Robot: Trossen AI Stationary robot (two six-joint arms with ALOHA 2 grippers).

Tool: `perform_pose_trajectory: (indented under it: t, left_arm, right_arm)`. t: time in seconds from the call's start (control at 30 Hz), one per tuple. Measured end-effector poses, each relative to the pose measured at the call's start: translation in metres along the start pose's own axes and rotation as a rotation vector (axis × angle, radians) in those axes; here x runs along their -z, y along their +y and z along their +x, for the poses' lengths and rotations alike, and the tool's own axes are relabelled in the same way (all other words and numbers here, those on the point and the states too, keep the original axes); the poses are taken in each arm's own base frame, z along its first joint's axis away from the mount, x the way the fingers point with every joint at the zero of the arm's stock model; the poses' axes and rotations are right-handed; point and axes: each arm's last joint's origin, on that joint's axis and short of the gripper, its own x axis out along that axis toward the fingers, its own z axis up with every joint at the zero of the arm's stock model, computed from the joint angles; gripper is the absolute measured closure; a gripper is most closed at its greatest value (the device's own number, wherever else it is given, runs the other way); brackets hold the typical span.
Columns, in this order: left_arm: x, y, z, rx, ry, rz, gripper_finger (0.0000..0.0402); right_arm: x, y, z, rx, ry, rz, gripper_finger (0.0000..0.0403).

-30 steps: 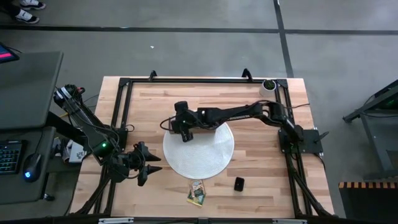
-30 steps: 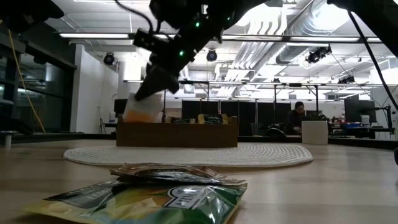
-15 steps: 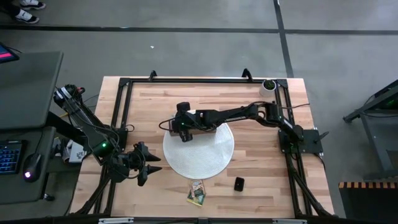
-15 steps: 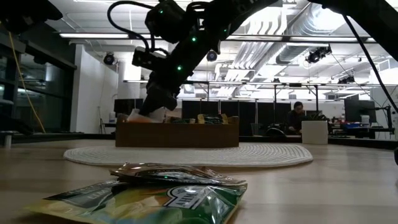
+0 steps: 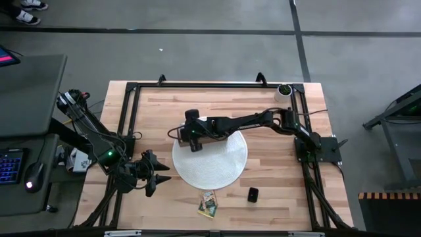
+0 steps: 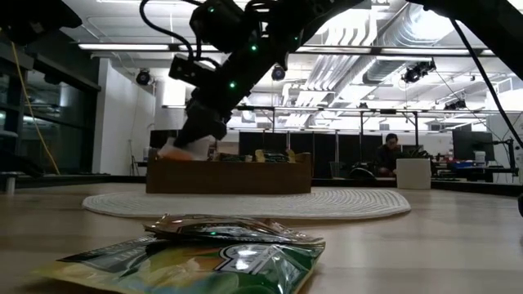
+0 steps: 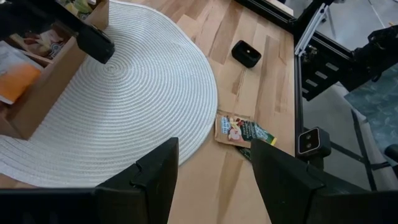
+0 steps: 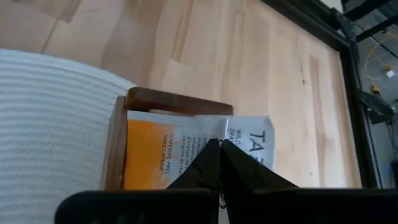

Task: Pick & Place Tea
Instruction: Put the orange tea bag into the left section of the wooden organizer

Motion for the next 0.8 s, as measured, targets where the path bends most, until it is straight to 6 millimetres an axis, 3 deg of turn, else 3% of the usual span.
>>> perform_pose_trajectory:
  t: [0.33, 0.8]
  left_arm:
    - [0.000, 0.000, 0.000, 0.000, 0.000, 0.001, 0.0202]
    - [0.000, 0.000, 0.000, 0.006, 0.009, 0.000, 0.0202]
  right_arm:
    - [-0.014, -0.008, -0.006, 0.014, -0.040, 0.011, 0.0403]
    - [-0.007, -0.005, -0.004, 0.025, 0.031, 0.019, 0.0403]
